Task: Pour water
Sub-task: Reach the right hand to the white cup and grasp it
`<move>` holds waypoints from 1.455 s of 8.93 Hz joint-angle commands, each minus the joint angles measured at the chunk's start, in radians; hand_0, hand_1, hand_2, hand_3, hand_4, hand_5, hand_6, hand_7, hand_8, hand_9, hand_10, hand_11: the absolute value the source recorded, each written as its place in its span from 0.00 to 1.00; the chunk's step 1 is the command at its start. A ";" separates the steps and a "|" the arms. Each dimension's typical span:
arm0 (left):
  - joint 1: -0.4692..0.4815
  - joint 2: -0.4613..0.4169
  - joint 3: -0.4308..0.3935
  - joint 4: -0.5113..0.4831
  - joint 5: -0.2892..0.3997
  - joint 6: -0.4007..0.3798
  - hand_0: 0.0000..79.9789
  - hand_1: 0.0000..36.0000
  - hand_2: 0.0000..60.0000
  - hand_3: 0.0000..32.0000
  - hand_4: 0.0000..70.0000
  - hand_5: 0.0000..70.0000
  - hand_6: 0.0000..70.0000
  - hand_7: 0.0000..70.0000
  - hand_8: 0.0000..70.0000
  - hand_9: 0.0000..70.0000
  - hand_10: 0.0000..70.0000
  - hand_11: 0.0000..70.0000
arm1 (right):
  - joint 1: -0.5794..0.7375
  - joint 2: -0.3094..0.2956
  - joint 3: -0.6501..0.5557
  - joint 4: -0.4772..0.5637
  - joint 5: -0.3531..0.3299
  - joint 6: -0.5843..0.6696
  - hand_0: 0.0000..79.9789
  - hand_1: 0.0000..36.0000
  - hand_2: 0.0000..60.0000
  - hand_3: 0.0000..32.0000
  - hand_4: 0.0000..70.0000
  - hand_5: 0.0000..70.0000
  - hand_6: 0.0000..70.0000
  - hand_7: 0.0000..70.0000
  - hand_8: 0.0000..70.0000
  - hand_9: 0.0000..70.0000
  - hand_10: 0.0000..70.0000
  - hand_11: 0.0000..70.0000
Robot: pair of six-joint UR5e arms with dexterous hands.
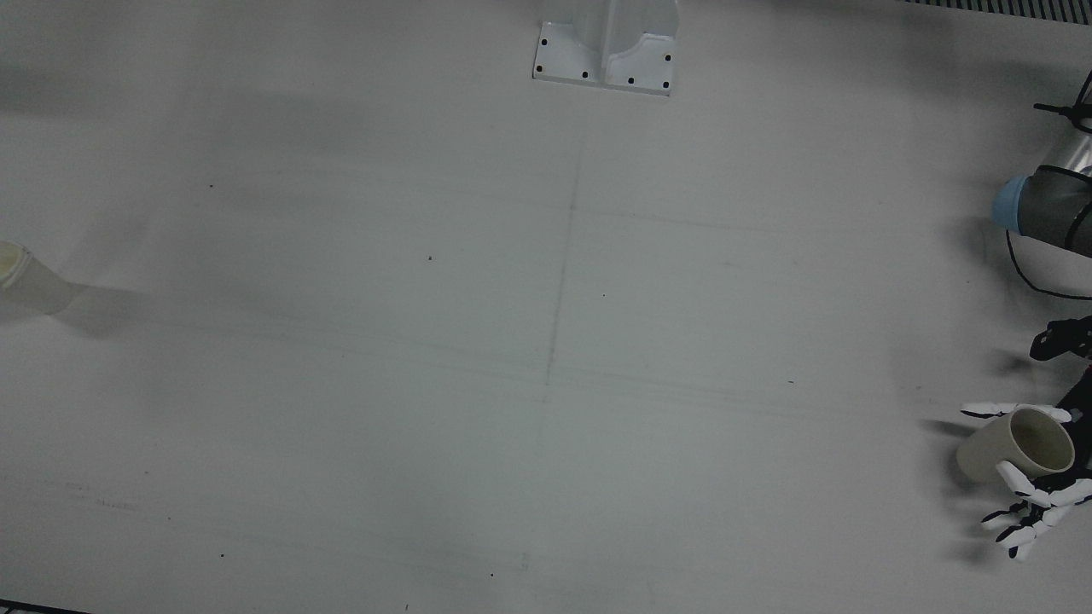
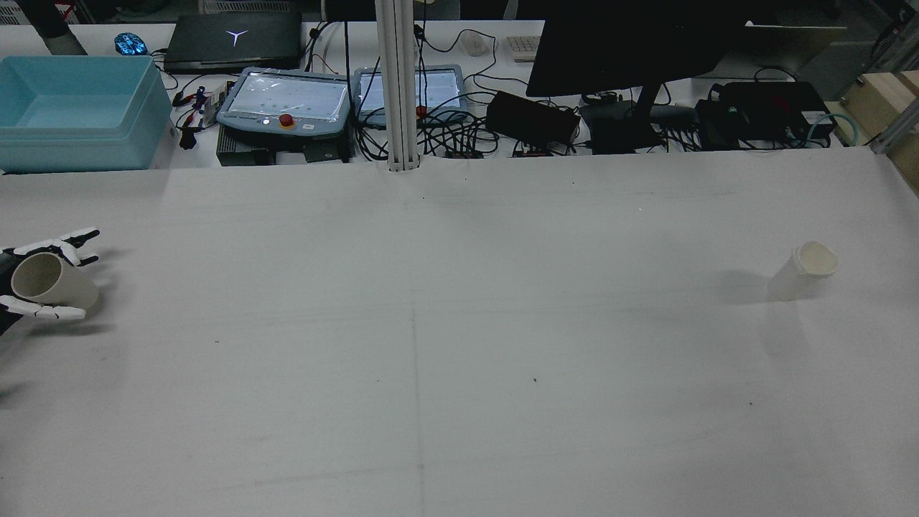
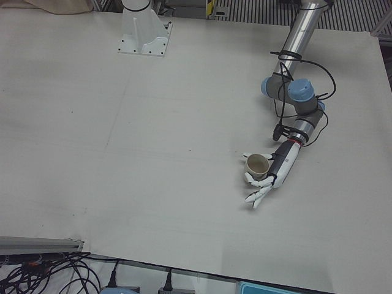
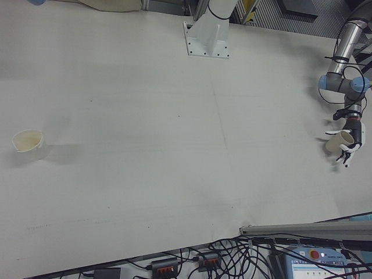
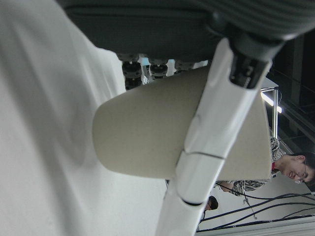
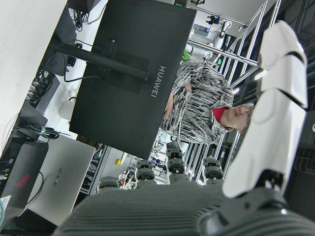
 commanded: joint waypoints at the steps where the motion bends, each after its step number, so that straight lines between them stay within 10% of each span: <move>1: 0.026 -0.007 -0.052 0.057 -0.024 -0.027 1.00 1.00 1.00 0.00 0.88 1.00 0.24 0.21 0.14 0.05 0.16 0.29 | -0.049 0.004 -0.283 0.345 -0.002 -0.011 0.65 0.63 0.36 0.00 0.05 0.11 0.24 0.16 0.08 0.06 0.00 0.00; 7: 0.108 -0.078 -0.084 0.192 -0.069 -0.072 1.00 1.00 1.00 0.00 0.87 1.00 0.25 0.21 0.14 0.06 0.17 0.29 | -0.139 0.231 -0.992 0.795 0.009 -0.025 0.61 0.50 0.26 0.00 0.02 0.08 0.20 0.09 0.04 0.01 0.00 0.00; 13: 0.114 -0.098 -0.090 0.212 -0.092 -0.092 1.00 1.00 1.00 0.00 0.86 1.00 0.24 0.21 0.14 0.06 0.17 0.29 | -0.306 0.239 -0.990 0.796 0.104 -0.068 0.70 0.80 0.39 0.00 0.00 0.11 0.09 0.00 0.00 0.00 0.00 0.00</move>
